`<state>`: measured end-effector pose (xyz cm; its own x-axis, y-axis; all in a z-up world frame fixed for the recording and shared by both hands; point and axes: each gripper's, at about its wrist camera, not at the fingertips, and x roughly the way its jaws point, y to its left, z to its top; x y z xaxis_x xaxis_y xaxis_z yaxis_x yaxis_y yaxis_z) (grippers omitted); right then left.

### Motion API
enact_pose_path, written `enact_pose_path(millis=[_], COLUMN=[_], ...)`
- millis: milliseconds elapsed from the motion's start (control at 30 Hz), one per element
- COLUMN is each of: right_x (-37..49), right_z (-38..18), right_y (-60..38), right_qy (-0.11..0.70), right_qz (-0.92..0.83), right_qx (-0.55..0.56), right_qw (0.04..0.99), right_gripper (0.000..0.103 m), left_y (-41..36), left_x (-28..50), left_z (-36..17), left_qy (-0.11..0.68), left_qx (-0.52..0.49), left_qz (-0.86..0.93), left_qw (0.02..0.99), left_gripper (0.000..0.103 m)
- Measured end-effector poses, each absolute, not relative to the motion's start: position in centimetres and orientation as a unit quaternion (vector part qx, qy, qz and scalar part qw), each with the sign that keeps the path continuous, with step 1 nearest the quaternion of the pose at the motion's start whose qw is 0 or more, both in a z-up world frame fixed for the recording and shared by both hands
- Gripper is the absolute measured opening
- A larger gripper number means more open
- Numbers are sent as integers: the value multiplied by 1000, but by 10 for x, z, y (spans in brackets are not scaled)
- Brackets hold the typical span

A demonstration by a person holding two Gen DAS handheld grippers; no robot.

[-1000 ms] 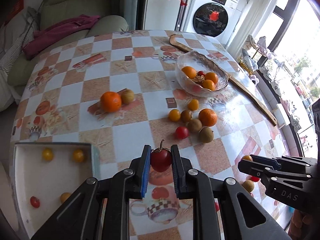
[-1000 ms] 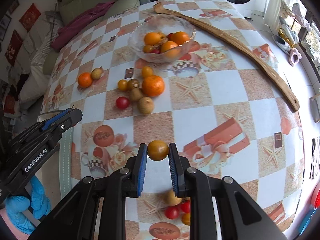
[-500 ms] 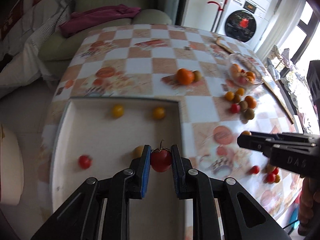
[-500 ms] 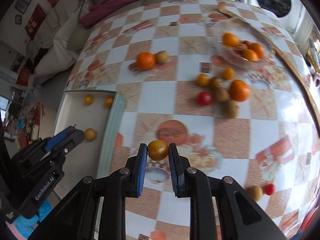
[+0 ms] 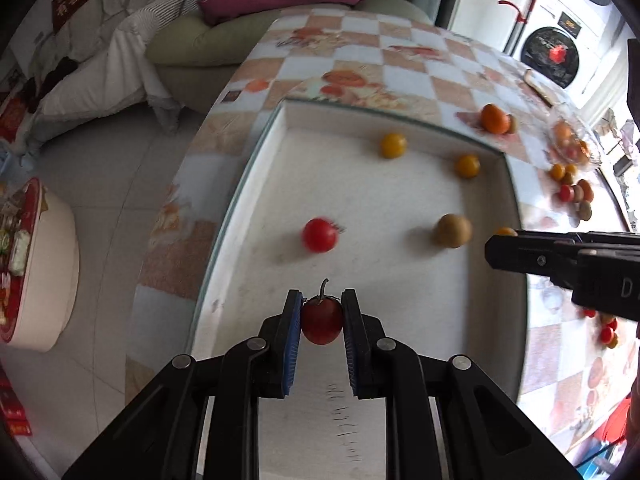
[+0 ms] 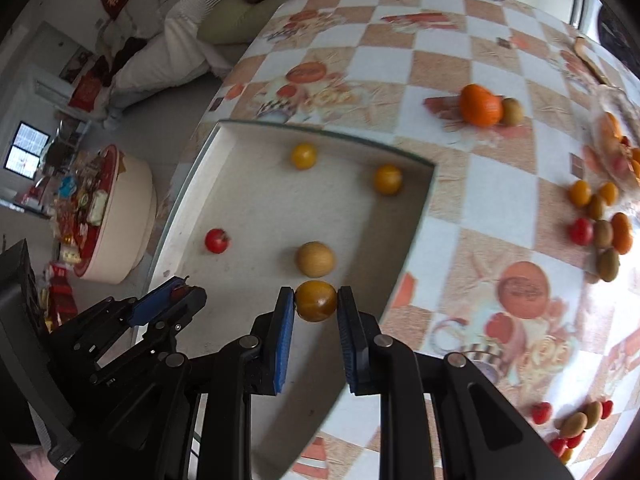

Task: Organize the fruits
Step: 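Carry both tomatoes over the white tray and open both tools, then return to the fruit and grasp a red cherry tomato with the left tool while the right tool grasps another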

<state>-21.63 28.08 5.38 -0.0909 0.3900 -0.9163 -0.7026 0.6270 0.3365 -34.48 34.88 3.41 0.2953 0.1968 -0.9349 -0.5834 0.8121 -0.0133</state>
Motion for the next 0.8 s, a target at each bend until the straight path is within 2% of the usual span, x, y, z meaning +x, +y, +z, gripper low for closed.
enact_pose_path(millis=[400, 500, 567, 600, 800], right_x=[-235, -236, -235, -234, -229], right_z=[14, 13, 13, 13, 28], right_y=[305, 307, 309, 310, 306], right_qy=[644, 643, 647, 647, 633], right_qz=[400, 402, 408, 406, 412], right_qx=[-176, -180, -173, -173, -153], right_qw=[628, 627, 621, 622, 637], right_gripper=[24, 28, 48, 67, 74], left_y=[359, 359, 361, 361, 355], left_x=[-354, -356, -356, -357, -352], left_z=[11, 12, 12, 13, 19], left_qy=[564, 566, 570, 566, 567], left_qx=[-189, -190, -187, -184, -157], left_qz=[262, 258, 264, 270, 268], left_qw=[760, 760, 755, 757, 763], left_gripper=[23, 24, 63, 84, 84])
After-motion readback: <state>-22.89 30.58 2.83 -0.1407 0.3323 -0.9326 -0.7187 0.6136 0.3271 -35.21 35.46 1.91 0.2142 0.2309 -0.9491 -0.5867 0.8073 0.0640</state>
